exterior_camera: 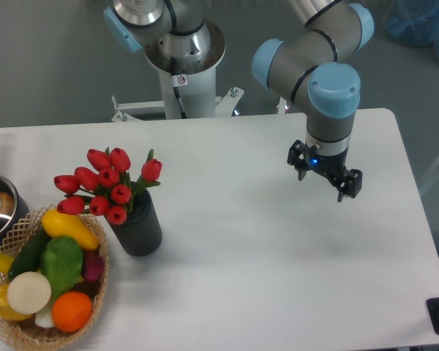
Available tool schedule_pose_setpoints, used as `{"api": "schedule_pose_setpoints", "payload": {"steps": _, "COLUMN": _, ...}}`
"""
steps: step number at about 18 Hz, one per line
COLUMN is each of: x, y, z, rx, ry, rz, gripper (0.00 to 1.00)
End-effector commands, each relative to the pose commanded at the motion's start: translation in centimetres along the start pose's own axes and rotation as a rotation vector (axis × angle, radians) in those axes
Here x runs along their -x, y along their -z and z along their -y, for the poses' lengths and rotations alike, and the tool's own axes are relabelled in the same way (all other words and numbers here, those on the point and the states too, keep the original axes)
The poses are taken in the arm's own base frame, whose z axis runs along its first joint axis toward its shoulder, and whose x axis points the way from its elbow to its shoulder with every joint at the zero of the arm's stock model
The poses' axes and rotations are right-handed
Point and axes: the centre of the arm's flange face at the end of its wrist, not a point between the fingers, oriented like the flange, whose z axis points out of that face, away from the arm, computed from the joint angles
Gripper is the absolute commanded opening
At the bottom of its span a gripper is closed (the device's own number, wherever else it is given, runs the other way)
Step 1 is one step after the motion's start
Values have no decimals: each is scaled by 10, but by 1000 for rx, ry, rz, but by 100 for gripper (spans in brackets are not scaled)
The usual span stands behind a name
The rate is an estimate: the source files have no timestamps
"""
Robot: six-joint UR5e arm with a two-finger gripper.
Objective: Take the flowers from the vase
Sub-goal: 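Move the open gripper toward the red tulips in the black vase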
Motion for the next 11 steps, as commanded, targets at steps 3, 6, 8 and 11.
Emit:
{"api": "schedule_pose_setpoints", "payload": {"steps": 3, "x": 0, "y": 2, "z": -1, "rx": -2, "ry": -1, "rz": 4, "gripper": 100}}
{"api": "schedule_pose_setpoints", "payload": {"steps": 6, "x": -2, "y": 9, "z": -2, "rx": -6, "ry": -1, "rz": 14, "gripper": 100}}
{"api": "schedule_pose_setpoints", "payload": {"steps": 8, "x": -8, "y": 18, "z": -3, "rx": -15, "ry": 10, "rz": 25, "gripper": 100}}
{"api": "schedule_pose_setpoints", "payload": {"steps": 11, "x": -29, "y": 31, "z": -2, "rx": -69, "ry": 25, "rz": 23, "gripper": 100}}
